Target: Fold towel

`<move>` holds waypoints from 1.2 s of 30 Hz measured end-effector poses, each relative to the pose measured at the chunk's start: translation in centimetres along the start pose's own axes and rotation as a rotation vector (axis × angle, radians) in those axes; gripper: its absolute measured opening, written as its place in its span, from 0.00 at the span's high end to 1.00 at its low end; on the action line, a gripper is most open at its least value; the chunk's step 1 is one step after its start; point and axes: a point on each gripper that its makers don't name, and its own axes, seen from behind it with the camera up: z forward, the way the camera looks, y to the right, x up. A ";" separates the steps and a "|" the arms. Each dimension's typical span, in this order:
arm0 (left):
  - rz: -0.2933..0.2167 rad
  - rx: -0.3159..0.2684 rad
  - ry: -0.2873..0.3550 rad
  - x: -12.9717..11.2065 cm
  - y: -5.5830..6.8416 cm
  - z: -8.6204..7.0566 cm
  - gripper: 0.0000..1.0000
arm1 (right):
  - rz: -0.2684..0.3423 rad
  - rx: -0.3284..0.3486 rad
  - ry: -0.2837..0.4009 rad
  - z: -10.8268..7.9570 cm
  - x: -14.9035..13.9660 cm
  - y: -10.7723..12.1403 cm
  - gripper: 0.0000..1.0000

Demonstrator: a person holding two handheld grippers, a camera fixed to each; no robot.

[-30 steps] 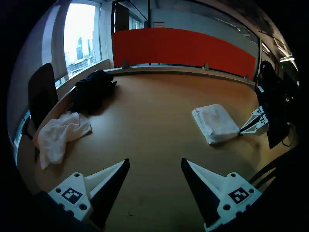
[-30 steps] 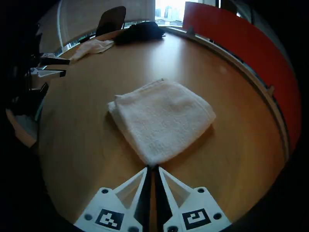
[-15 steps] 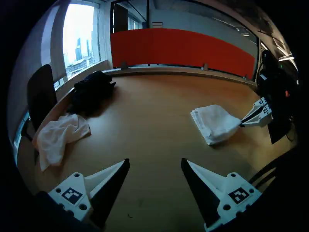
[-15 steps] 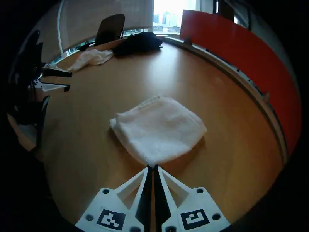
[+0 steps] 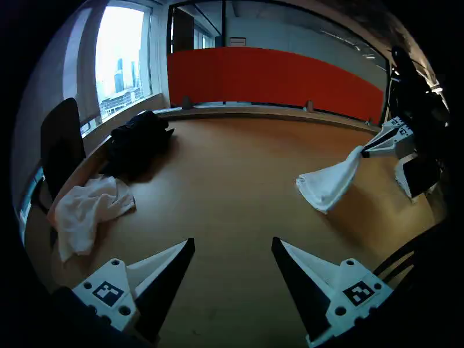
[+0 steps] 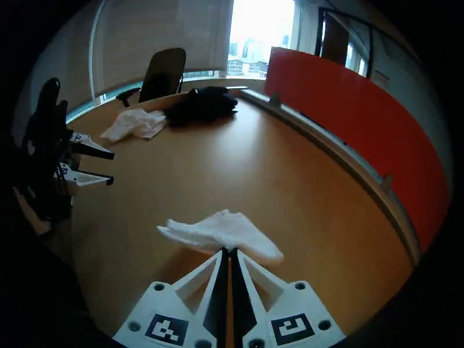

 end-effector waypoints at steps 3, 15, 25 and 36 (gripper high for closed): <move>-0.003 -0.004 0.007 0.0 0.2 0.0 0.01 | 0.000 -0.003 0.023 -0.6 1.4 0.4 0.97; 0.005 -0.008 0.012 0.0 0.4 0.0 0.01 | 0.005 -0.006 0.064 -3.4 4.5 2.2 0.97; 0.008 -0.008 0.013 0.3 0.4 0.1 0.01 | 0.056 -0.061 0.080 -7.6 4.4 6.4 0.97; 0.015 -0.016 0.010 0.5 1.2 0.1 0.01 | 0.070 -0.129 0.053 -12.0 1.9 11.5 0.97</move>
